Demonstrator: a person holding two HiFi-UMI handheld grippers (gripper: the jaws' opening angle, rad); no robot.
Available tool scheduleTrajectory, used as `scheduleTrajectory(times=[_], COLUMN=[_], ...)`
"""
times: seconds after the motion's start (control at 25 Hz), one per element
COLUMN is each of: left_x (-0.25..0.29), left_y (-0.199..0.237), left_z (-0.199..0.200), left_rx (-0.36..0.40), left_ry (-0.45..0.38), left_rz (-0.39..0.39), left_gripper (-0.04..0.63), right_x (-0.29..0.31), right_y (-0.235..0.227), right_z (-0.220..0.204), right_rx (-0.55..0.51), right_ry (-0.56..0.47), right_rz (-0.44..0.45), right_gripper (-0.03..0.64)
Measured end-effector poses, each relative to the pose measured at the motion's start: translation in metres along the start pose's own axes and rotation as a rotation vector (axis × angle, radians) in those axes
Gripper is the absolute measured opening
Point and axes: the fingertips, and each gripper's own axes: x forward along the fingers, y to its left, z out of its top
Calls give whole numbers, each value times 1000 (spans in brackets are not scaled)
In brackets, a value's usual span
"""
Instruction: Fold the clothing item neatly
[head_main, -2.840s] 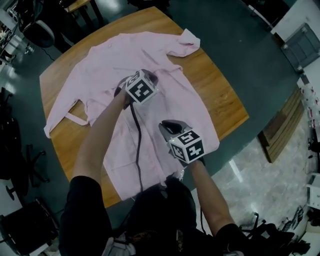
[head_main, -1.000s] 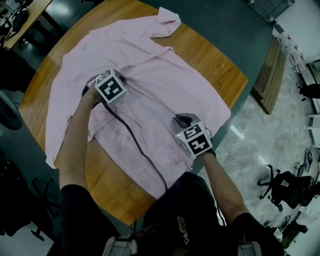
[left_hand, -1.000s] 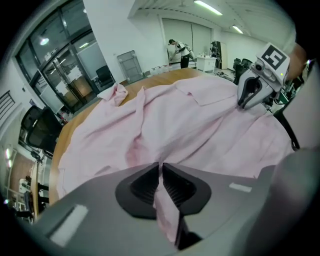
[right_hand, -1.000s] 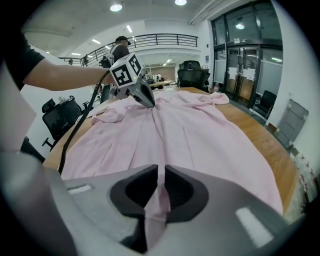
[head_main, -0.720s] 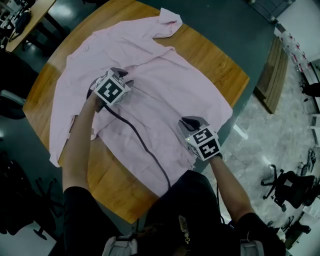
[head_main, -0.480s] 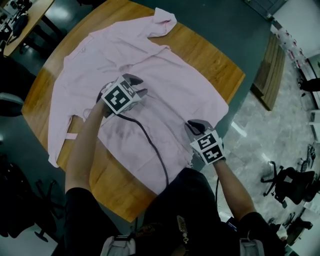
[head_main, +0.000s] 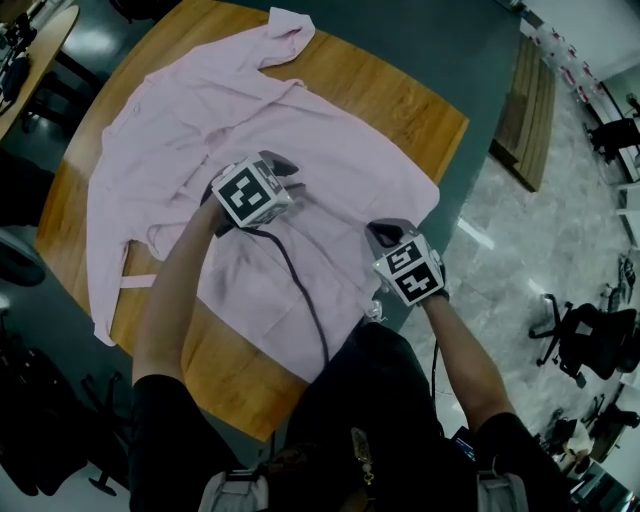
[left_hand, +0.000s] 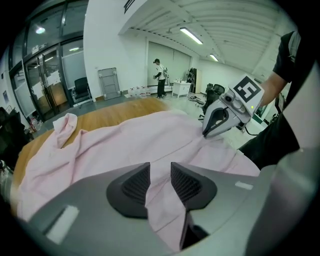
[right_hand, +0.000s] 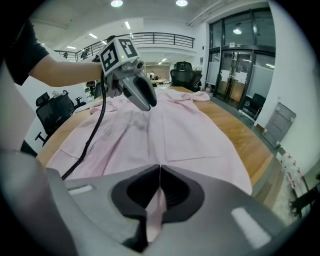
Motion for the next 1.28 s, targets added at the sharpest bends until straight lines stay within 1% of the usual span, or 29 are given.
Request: scheduleTrajectory(times=[0.2,0.4,0.48,0.6,0.72,0.8,0.88,1.0,1.12,1.2,1.28], left_x=[5,13,20,35,53,61,65,64,62,63,64], left_y=[-3,-20,-21,-26,-28,-26,-20,-18,-20,-21,-23], left_z=[2,10,12,17,21,20,18,18,18,20,22], left_rx=[-9,54,74,91,99,106,108,107,119,127,133], left_ry=[17,65,83,109,145,176,193,196,203,197,192], left_rz=[13,0,9,-2,-7,8,35,41,36,38,37], left_gripper=[140,129,129,129,129,120,11,5,5,5,5], right_x=[-9,-5,1,9,6,-3,-17,-38,-44,-41,-36], right_y=[-36,-64,-68,-71,-72,-73,-73,-65,-46,-31,-20], right_z=[7,2,0,-1,-1,-3,-7,-17,-30,-44,-59], right_rx=[46,98,106,115,136,146,155,159,164,176,184], right_ry=[-47,-54,-50,-61,-101,-126,-145,-161,-151,-123,-83], right_rz=[-61,-72,-74,-68,-61,-70,-84,-85,-56,-29,-23], right_gripper=[9,9,11,13,18,23,24,23,26,43,75])
